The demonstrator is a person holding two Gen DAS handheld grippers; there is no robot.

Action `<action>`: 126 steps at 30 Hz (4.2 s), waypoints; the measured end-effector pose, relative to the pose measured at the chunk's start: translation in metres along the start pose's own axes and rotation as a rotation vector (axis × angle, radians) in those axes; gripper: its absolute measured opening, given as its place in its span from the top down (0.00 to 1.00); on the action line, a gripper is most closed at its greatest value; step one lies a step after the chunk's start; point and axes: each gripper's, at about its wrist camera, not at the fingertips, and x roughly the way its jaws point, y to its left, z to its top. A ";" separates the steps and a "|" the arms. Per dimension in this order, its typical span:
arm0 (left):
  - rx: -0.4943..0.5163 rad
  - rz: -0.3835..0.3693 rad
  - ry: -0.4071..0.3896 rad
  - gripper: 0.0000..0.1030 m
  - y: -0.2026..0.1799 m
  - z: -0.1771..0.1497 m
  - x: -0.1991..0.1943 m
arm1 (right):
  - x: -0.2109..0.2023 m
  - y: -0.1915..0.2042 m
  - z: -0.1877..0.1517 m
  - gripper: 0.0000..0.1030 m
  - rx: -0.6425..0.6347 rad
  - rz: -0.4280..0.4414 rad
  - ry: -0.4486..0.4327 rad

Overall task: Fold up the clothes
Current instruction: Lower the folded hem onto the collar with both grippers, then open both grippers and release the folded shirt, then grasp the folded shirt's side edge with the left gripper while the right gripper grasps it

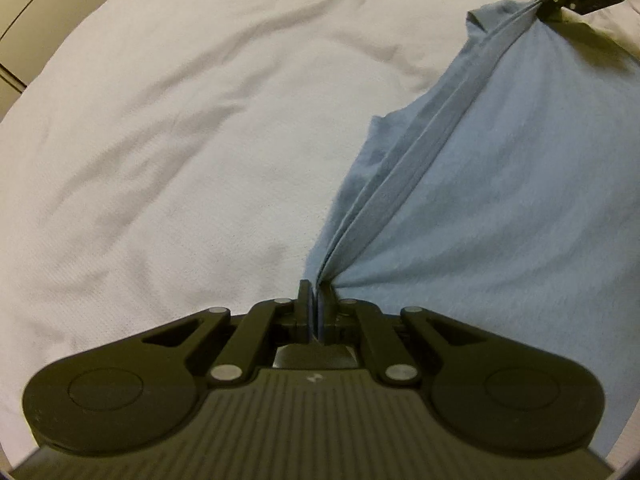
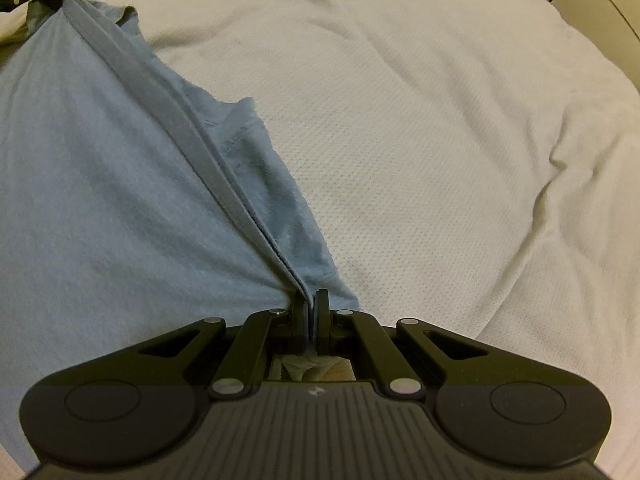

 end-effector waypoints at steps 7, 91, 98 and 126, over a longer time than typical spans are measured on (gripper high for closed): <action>-0.012 -0.014 0.013 0.98 0.003 0.001 0.013 | -0.002 -0.010 -0.004 1.00 0.047 0.004 -0.019; -0.295 0.072 -0.076 0.66 -0.120 -0.181 -0.110 | -0.104 0.228 -0.071 0.67 0.366 0.078 -0.068; 0.200 0.167 -0.191 0.57 -0.214 -0.145 -0.103 | -0.098 0.238 -0.075 0.67 0.264 0.010 -0.072; 0.430 0.414 -0.035 0.90 -0.247 -0.133 -0.032 | -0.055 0.260 -0.119 0.75 -0.357 -0.286 -0.195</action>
